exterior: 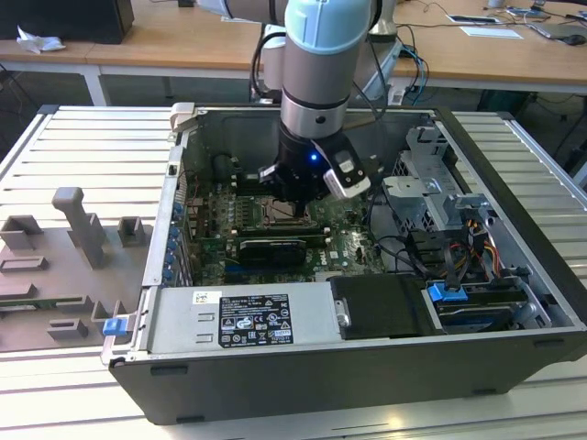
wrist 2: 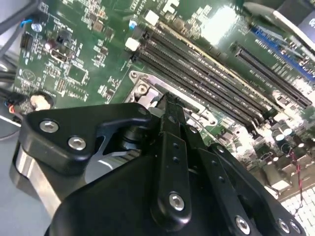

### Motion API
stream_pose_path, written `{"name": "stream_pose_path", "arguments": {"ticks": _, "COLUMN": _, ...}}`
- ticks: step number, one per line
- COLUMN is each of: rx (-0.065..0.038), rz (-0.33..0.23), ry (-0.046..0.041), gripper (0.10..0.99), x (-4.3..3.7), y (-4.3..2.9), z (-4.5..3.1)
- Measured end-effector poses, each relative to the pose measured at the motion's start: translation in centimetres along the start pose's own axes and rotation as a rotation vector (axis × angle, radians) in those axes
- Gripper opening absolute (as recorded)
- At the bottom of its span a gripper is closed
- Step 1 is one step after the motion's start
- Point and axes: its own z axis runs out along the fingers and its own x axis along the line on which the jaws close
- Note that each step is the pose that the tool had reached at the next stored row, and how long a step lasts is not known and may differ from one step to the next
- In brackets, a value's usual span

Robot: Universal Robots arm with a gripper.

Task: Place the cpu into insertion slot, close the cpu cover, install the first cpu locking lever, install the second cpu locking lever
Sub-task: 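Install the second cpu locking lever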

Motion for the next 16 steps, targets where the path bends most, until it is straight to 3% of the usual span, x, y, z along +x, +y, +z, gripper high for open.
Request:
{"name": "stream_pose_path", "arguments": {"ticks": 1, "rx": -0.009, "rz": 0.0, "ry": -0.0004, "gripper": 0.106, "x": 0.09, "y": -0.19, "z": -0.01}}
{"name": "stream_pose_path", "arguments": {"ticks": 5, "rx": -0.012, "rz": 0.0, "ry": -0.0006, "gripper": 0.106, "x": 0.88, "y": -0.62, "z": -0.08}}
{"name": "stream_pose_path", "arguments": {"ticks": 7, "rx": -0.013, "rz": 0.0, "ry": -0.0006, "gripper": 0.106, "x": 2.4, "y": -0.58, "z": 0.02}}
{"name": "stream_pose_path", "arguments": {"ticks": 9, "rx": -0.012, "rz": -0.005, "ry": 0.0001, "gripper": 0.106, "x": 3.15, "y": -0.63, "z": 0.62}}
{"name": "stream_pose_path", "arguments": {"ticks": 11, "rx": -0.013, "rz": -0.008, "ry": 0.0005, "gripper": 0.106, "x": 3.4, "y": -0.7, "z": 1.22}}
{"name": "stream_pose_path", "arguments": {"ticks": 16, "rx": -0.02, "rz": -0.008, "ry": -0.0001, "gripper": 0.106, "x": 3.69, "y": -0.93, "z": 1.37}}
